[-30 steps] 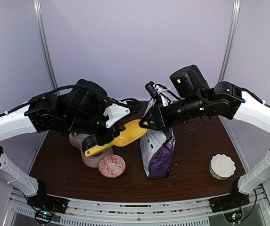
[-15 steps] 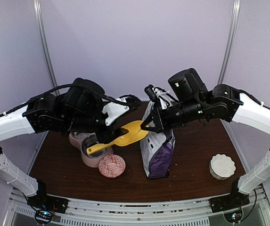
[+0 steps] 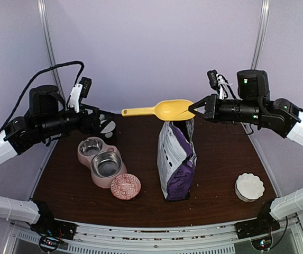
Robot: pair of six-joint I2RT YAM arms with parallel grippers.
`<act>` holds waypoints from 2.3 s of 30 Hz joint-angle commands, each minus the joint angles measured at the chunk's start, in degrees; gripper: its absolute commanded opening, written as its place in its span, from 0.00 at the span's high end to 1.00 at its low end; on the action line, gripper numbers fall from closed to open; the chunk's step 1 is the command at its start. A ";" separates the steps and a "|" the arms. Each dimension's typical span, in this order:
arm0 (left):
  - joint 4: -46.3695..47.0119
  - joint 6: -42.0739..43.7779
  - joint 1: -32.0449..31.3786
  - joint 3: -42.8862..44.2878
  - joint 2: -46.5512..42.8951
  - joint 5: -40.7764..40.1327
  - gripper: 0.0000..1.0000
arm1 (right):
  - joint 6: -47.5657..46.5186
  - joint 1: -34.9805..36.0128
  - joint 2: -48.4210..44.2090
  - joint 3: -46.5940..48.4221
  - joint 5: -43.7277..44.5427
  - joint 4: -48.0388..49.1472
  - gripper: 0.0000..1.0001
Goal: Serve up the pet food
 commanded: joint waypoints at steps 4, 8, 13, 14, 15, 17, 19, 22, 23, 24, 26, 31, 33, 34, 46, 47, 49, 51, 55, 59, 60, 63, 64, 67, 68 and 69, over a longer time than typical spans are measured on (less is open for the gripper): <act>23.19 -18.10 3.76 -6.69 -1.63 27.62 0.09 | 0.77 -3.13 -4.26 -7.02 -12.60 12.87 1.00; 20.10 -18.81 3.78 -6.08 -0.93 27.54 0.09 | 1.72 -3.13 -5.81 -9.40 -16.21 15.88 1.00; 20.58 -19.70 3.78 -6.29 0.05 29.84 0.09 | 3.22 -3.12 -6.05 -11.20 -18.09 17.78 1.00; 20.68 -19.95 3.78 -6.02 0.46 30.58 0.09 | 3.76 -3.07 -5.88 -11.51 -19.02 18.70 1.00; 20.74 -20.12 3.78 -5.72 0.86 31.53 0.09 | 4.23 -3.03 -5.73 -11.84 -19.82 19.90 1.00; 21.21 -20.61 3.78 -5.11 1.52 33.86 0.08 | 4.73 -2.68 -5.14 -11.81 -21.07 21.27 1.00; 22.67 -21.97 3.78 -4.89 2.00 35.70 0.08 | 4.22 -2.32 -4.33 -10.99 -20.56 20.23 1.00; 24.76 -23.23 3.78 -5.24 2.21 36.70 0.08 | 4.36 -1.73 -3.31 -10.47 -20.27 20.55 1.00; 24.80 -23.33 3.78 -5.28 2.20 36.72 0.08 | 4.55 -1.56 -3.03 -10.47 -20.34 20.98 1.00; 24.89 -23.36 3.77 -5.36 2.23 36.80 0.08 | 4.61 -1.35 -2.70 -10.35 -20.35 21.19 1.00; 25.03 -23.49 3.78 -5.50 2.19 37.07 0.09 | 4.45 -0.96 -2.00 -9.83 -19.53 20.56 1.00; 27.10 -24.53 3.71 -6.04 2.79 38.72 0.11 | 5.31 -0.20 -0.84 -9.52 -19.73 22.42 1.00; 28.02 -24.87 3.75 -6.23 2.96 39.34 0.11 | 5.35 -0.01 -0.43 -9.19 -19.45 22.51 1.00; 28.37 -24.98 3.70 -6.32 2.97 39.58 0.11 | 5.44 0.03 -0.21 -9.22 -19.39 22.63 1.00; 28.21 -24.40 3.69 -6.69 3.55 40.58 0.26 | 5.53 0.22 0.06 -9.23 -18.27 22.48 1.00; 28.13 -24.33 3.69 -6.69 3.63 40.58 0.30 | 5.53 0.26 0.04 -9.26 -18.25 22.54 1.00; 27.93 -24.24 3.69 -6.69 3.90 40.59 0.37 | 5.51 0.23 -0.04 -9.26 -18.18 22.45 1.00; 27.62 -24.14 3.70 -6.73 4.11 40.59 0.42 | 5.50 0.32 -0.13 -9.10 -18.07 22.36 1.00; 26.74 -23.80 3.69 -6.54 4.30 40.32 0.52 | 5.29 0.31 -0.13 -9.02 -17.82 21.97 1.00; 25.14 -23.09 3.69 -6.25 4.59 40.16 0.52 | 5.27 0.30 -0.21 -8.98 -17.89 21.90 1.00; 25.05 -23.08 3.69 -6.25 4.58 40.08 0.52 | 5.12 0.31 -0.22 -8.94 -17.89 21.86 1.00; 24.27 -22.72 3.69 -6.02 4.73 39.70 0.56 | 5.06 0.32 -0.17 -8.98 -17.64 21.76 1.00; 23.58 -22.40 3.69 -5.70 4.85 39.57 0.58 | 5.09 0.30 -0.14 -8.98 -17.59 21.70 1.00; 22.89 -22.04 3.64 -5.46 5.29 39.54 0.62 | 4.94 0.30 -0.05 -8.93 -17.69 21.67 1.00; 23.03 -22.03 3.64 -5.49 5.24 39.53 0.64 | 4.87 0.30 0.02 -8.89 -17.71 21.57 1.00; 23.05 -22.07 3.61 -5.46 5.22 39.53 0.64 | 4.83 0.30 0.04 -8.91 -17.72 21.47 1.00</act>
